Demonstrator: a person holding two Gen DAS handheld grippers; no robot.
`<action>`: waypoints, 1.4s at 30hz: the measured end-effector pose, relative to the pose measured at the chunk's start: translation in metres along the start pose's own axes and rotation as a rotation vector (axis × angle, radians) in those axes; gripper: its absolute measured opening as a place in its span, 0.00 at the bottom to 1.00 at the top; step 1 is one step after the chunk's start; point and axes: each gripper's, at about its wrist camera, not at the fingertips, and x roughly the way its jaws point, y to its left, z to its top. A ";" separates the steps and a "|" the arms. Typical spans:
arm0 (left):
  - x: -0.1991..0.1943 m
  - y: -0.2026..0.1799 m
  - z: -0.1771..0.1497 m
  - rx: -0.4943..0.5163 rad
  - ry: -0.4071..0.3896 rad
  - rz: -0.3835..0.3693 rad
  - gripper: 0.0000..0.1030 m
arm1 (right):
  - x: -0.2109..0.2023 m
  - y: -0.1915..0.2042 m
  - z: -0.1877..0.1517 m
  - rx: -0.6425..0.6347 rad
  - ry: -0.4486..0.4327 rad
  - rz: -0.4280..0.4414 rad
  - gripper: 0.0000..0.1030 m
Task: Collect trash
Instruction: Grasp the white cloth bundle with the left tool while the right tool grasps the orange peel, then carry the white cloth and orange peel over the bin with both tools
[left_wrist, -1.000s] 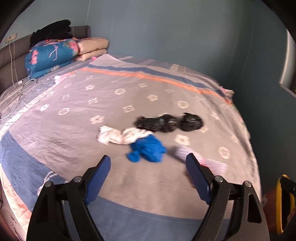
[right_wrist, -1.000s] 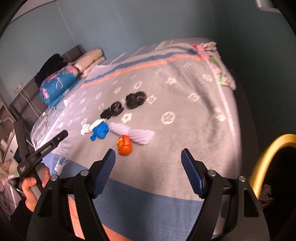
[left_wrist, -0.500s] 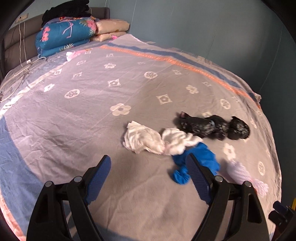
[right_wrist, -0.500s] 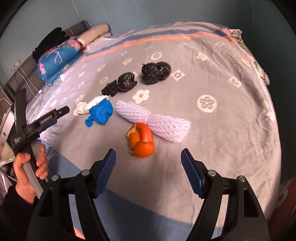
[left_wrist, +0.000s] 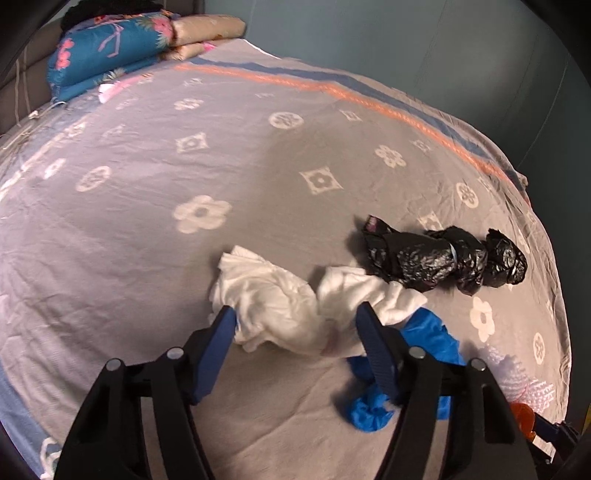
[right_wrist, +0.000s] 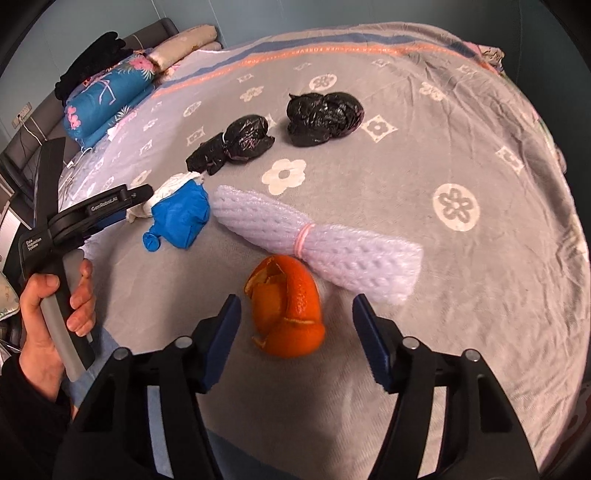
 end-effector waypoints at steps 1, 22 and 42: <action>0.002 -0.002 0.000 0.004 0.004 -0.004 0.58 | 0.003 0.001 0.001 -0.001 0.005 0.002 0.56; -0.026 -0.008 0.001 -0.011 -0.044 -0.086 0.18 | 0.000 0.003 0.002 0.041 0.035 0.123 0.29; -0.153 -0.019 -0.070 0.017 -0.096 -0.218 0.18 | -0.126 0.000 -0.058 0.011 -0.050 0.161 0.29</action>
